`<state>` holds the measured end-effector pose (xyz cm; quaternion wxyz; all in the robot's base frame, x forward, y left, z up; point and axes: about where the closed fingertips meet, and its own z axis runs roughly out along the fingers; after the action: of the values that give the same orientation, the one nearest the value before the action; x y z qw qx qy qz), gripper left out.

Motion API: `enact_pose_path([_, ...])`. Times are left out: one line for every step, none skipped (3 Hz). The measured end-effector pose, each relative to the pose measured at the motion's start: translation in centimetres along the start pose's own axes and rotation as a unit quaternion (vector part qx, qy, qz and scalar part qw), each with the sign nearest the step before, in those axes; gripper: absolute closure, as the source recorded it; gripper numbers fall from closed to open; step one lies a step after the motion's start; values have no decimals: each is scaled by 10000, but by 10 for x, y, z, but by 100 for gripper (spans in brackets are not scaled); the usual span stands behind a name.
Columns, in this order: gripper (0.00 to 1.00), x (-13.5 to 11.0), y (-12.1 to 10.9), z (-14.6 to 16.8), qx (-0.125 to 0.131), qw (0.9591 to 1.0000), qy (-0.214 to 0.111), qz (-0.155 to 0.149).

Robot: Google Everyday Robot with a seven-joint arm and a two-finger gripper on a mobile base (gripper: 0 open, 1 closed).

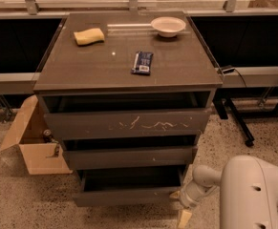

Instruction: Close bottom drawer

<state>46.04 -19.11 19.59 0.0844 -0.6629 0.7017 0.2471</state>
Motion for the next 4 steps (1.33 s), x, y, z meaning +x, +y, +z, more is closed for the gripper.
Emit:
enact_pose_path([44, 12, -28, -27, 287, 9995, -9, -127])
enact_pose_path([29, 20, -44, -39, 461, 9989, 37, -114])
enact_pose_path([5, 34, -59, -44, 607, 9981, 60, 44])
enact_pose_path([0, 45, -71, -51, 768, 9970, 27, 135])
